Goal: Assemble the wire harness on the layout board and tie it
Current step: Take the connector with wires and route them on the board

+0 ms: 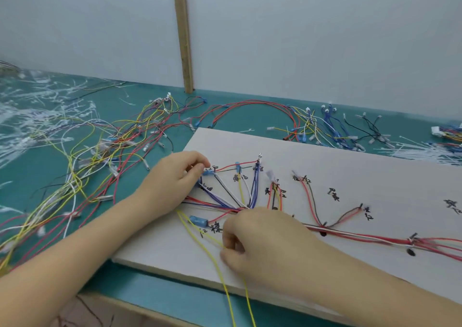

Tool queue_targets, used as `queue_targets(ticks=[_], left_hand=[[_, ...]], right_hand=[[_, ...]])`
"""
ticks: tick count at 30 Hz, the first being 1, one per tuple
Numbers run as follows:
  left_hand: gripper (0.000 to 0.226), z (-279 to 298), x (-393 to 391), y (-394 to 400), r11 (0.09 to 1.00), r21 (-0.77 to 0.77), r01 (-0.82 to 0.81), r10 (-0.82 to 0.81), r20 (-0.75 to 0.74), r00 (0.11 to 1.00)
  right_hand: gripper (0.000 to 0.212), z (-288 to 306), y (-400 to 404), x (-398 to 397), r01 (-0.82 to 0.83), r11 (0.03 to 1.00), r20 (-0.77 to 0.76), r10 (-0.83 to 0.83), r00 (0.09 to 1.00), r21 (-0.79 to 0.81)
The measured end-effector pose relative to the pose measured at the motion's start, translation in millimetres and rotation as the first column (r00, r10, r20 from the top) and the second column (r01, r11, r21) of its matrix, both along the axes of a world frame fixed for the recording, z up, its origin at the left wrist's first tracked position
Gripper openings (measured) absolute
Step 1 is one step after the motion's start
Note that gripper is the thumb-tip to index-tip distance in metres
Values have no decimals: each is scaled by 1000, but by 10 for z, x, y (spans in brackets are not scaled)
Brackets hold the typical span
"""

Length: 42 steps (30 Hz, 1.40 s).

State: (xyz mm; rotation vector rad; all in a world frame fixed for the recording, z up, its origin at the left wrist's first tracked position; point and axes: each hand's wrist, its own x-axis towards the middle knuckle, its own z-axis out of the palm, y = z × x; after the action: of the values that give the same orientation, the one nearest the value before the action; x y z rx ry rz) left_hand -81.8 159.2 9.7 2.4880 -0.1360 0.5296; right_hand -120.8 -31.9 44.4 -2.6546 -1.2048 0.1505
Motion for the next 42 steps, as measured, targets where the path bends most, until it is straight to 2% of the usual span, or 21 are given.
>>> queue_targets(ticks=[2, 3, 5, 6, 8, 10, 14, 18, 20, 23, 25, 28, 31, 34, 37, 40, 42], left_hand=[[25, -32, -16, -8, 997, 82, 10, -12, 17, 1000], [31, -36, -22, -9, 992, 124, 23, -27, 28, 999], [35, -27, -34, -13, 976, 210, 61, -71, 41, 997], [38, -19, -39, -16, 965, 250, 79, -92, 38, 995], [47, -5, -46, -22, 948, 300, 108, -121, 23, 992], [50, -1, -56, -33, 940, 320, 116, -127, 11, 992], [47, 32, -66, -60, 936, 334, 114, -133, 32, 991], [40, 99, -113, -125, 922, 347, 170, -209, 78, 975], [41, 128, -161, -189, 914, 292, 283, -311, 53, 949], [43, 165, -235, -343, 824, 262, 502, -511, -36, 859], [41, 180, -265, -442, 789, 252, 561, -562, -74, 824], [32, 208, -263, -556, 793, 294, 533, -539, -68, 839], [27, 219, -229, -605, 811, 289, 508, -506, -88, 858], [17, 203, -229, -631, 813, 312, 492, -489, -93, 867], [27, 186, -245, -646, 821, 323, 471, -470, -84, 879], [29, 169, -241, -653, 829, 344, 441, -448, -66, 892], [19, 173, -235, -665, 850, 326, 415, -423, -48, 905]], right_hand=[[14, 31, -22, 34, 60, 996, -163, -47, 986, 74], [13, 59, -43, 59, 102, 988, -303, -63, 951, 115], [16, 141, -114, 99, 194, 962, -617, -36, 786, 192], [15, 180, -170, 122, 239, 948, -718, -15, 696, 211], [12, 252, -316, 177, 314, 922, -807, -5, 591, 225], [14, 343, -487, 249, 354, 904, -835, 5, 551, 239], [30, 527, -875, 394, 374, 885, -762, -34, 646, 278], [31, 596, -1220, 454, 409, 872, -698, -117, 707, 269], [31, 582, -1355, 461, 420, 877, -659, -176, 732, 233], [33, 544, -1503, 457, 438, 880, -638, -230, 735, 187], [26, 518, -1570, 448, 439, 887, -632, -258, 730, 144], [15, 495, -1639, 454, 439, 889, -598, -283, 750, 131], [33, 526, -1705, 505, 405, 899, -529, -266, 806, 167], [38, 619, -1816, 564, 415, 887, -460, -289, 840, 201], [39, 654, -1939, 593, 421, 892, -367, -339, 866, 168], [13, 572, -1971, 590, 430, 899, -287, -390, 875, 88], [1, 508, -1970, 598, 435, 899, -254, -408, 877, 55]])
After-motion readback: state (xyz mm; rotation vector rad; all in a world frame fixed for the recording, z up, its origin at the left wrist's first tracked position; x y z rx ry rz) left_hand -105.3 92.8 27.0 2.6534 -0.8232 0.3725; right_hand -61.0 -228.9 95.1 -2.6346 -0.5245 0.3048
